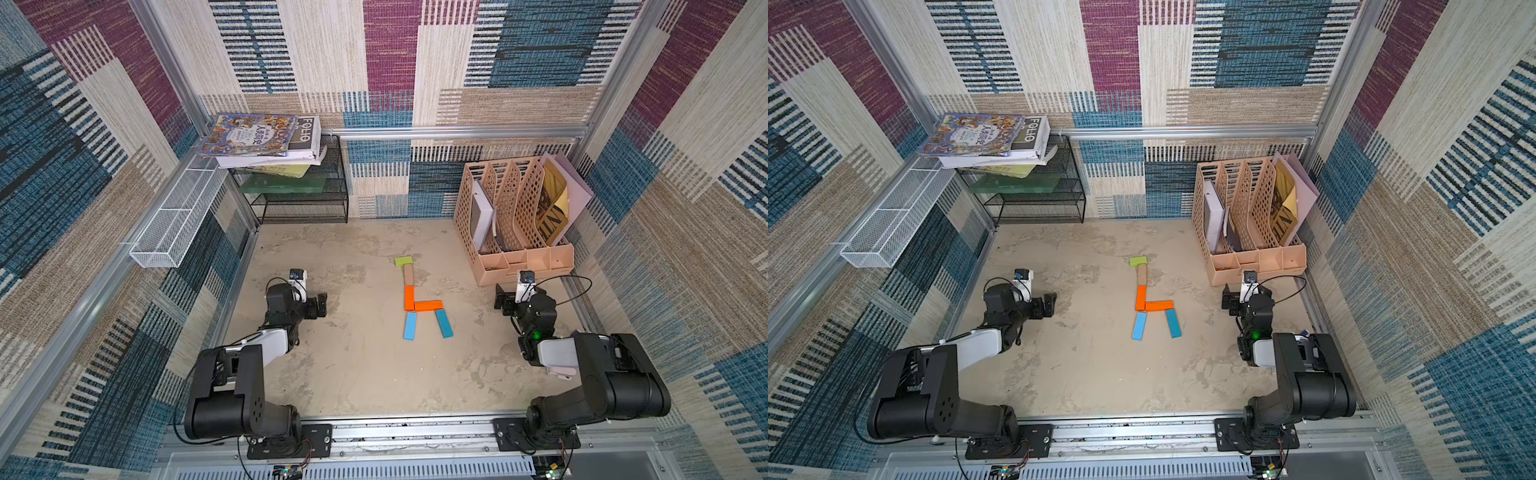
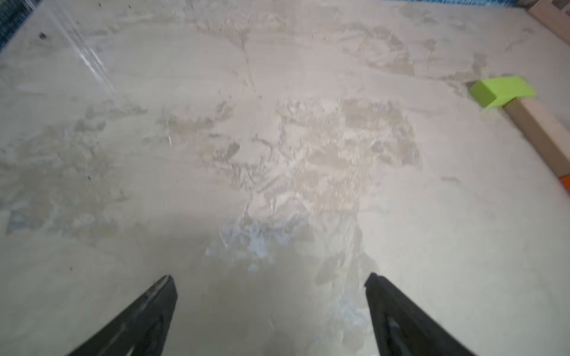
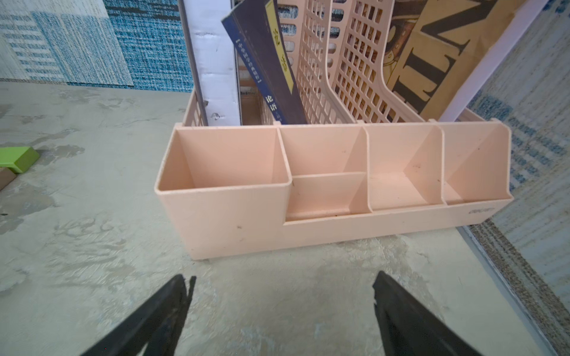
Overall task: Assemble a giraffe with building blocks
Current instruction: Reset both arms
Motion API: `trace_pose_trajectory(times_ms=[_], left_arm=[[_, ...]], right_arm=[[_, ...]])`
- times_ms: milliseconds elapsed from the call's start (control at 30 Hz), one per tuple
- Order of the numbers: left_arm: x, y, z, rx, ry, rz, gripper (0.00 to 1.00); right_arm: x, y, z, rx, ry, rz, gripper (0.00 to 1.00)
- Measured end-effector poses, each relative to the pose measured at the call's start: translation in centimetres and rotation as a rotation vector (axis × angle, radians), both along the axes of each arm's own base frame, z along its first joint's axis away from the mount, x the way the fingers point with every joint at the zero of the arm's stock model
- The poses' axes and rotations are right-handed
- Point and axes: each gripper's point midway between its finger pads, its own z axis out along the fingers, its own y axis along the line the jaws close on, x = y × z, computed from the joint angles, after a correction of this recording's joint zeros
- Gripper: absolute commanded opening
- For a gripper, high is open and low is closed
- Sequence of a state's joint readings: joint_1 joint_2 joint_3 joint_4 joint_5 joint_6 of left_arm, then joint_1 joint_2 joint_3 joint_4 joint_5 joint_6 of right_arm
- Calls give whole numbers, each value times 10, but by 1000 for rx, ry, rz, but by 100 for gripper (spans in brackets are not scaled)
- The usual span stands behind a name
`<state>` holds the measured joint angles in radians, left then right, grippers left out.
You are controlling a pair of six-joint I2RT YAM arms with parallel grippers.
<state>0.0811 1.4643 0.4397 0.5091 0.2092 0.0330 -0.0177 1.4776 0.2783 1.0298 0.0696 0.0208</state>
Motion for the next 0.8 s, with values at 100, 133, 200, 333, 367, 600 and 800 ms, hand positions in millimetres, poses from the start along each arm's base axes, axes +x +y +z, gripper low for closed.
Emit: trace_pose_trajectory(times_ms=[100,133,200,333,367,600,800], left_arm=[[7,-3,3,4,-54,-10,99],[10,-3,6,5,-62,-12,99],[21,-3,16,5,-90,-14,99],[28,-4,24,9,-121,-19,99],[27,-3,24,12,-116,-15,99],[29,3,24,28,-113,29,99],[29,4,23,31,-113,34,99]], right_arm=[[1,0,1,2,-3,8,96],[1,0,1,4,-3,12,96],[1,0,1,4,-3,13,96],[1,2,1,5,-4,20,96],[2,3,2,4,-5,23,96],[2,4,2,-9,-5,11,96],[4,2,4,-9,-9,6,96]])
